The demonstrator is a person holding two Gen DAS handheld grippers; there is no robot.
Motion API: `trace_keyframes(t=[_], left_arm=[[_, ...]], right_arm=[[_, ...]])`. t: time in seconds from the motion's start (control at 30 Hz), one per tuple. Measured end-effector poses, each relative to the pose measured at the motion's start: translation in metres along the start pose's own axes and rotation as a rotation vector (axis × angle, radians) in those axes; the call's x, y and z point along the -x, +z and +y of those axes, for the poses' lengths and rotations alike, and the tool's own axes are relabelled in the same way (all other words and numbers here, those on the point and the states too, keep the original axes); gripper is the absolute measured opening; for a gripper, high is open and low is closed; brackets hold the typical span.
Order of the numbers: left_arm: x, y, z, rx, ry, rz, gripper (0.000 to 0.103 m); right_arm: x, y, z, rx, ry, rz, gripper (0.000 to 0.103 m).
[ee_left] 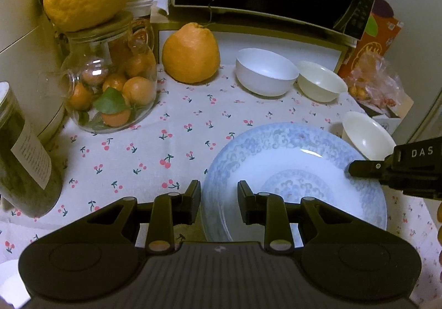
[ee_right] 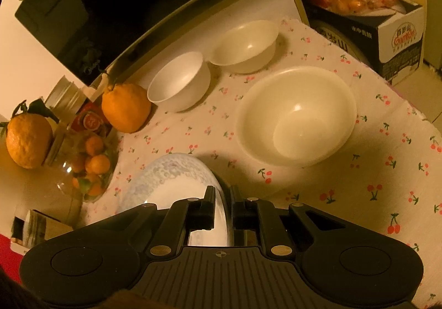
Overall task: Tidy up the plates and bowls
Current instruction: 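Carry the held plate with the left gripper onto the other blue-patterned plate, then lower the plate onto the stack and open the left gripper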
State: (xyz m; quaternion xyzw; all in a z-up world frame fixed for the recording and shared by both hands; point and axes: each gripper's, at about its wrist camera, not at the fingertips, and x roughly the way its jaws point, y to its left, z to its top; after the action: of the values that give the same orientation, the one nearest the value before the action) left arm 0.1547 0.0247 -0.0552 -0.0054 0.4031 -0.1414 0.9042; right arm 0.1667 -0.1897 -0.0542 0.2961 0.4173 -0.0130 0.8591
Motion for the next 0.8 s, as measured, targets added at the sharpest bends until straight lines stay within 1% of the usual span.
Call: trace_keyframes(t=[0.23, 0.3, 0.37, 0.4, 0.73, 0.8], left_arm=[[-0.0023, -0.0015, 0.0016, 0.011, 0.002, 0.026, 0.025], [-0.0040, -0.0018, 0.0015, 0.008, 0.008, 0.040, 0.023], [-0.0062, -0.0023, 0.0017, 0.002, 0.021, 0.059, 0.018], [-0.0072, -0.0026, 0.0024, 0.002, 0.023, 0.068, 0.018], [-0.0071, -0.0034, 0.0053, 0.025, 0.010, 0.070, 0.018], [-0.0068, -0.0037, 0.0050, 0.026, 0.007, 0.077, 0.022]], right_arm=[[-0.0001, -0.0010, 0.0047, 0.039, -0.020, -0.005, 0.011], [-0.0004, -0.0008, 0.0059, 0.054, -0.033, -0.005, 0.011], [-0.0009, -0.0006, 0.0058, 0.066, -0.045, -0.004, 0.011], [-0.0010, -0.0001, 0.0051, 0.066, -0.044, -0.002, 0.011], [0.0009, 0.0005, 0.0090, 0.094, -0.045, -0.007, 0.014], [0.0007, 0.0014, 0.0084, 0.089, -0.041, 0.001, 0.015]])
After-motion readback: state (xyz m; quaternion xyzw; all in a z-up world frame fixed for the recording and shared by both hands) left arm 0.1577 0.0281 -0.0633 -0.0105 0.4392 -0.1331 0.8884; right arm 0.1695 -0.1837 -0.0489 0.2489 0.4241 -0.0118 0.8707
